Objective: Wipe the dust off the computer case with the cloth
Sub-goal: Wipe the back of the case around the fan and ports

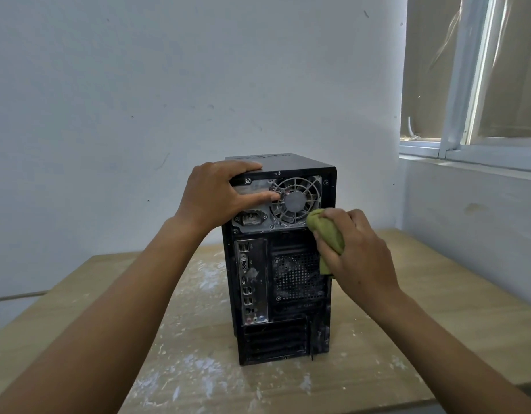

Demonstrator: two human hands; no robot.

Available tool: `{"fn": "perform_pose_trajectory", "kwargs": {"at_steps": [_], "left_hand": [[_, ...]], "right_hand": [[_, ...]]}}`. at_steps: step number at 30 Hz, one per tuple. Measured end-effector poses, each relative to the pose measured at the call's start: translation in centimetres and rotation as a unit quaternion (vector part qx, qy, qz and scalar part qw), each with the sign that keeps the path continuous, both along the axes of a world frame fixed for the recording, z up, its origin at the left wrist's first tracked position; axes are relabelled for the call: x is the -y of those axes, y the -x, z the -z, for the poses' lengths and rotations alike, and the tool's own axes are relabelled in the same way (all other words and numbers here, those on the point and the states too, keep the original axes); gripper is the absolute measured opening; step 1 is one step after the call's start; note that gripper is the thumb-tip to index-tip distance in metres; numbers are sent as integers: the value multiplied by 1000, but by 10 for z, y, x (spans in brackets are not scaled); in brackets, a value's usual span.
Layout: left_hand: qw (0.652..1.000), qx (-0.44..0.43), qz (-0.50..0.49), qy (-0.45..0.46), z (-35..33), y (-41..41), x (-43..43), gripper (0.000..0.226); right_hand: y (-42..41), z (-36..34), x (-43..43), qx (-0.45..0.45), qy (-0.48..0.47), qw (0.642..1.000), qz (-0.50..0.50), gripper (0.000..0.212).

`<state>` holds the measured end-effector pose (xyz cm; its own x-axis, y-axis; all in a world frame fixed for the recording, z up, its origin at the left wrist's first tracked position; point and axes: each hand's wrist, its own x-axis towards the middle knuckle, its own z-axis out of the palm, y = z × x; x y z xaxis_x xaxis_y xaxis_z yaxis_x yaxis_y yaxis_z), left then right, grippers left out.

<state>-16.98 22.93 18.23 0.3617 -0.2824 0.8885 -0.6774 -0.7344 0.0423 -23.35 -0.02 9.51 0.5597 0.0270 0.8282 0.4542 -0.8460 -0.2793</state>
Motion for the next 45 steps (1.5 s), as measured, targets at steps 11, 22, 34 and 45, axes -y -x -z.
{"fn": "perform_pose_trajectory", "kwargs": {"at_steps": [11, 22, 34, 45], "left_hand": [[1000, 2, 1, 0, 1, -1, 0, 70], [1000, 5, 3, -2, 0, -1, 0, 71], [1000, 2, 1, 1, 0, 2, 1, 69], [1000, 6, 2, 9, 0, 1, 1, 69]], "right_hand": [[3, -64, -4, 59, -77, 995, -15, 31], [-7, -28, -7, 59, -12, 998, 17, 31], [0, -13, -3, 14, 23, 1000, -13, 31], [1, -59, -22, 25, 27, 999, 25, 30]]}}
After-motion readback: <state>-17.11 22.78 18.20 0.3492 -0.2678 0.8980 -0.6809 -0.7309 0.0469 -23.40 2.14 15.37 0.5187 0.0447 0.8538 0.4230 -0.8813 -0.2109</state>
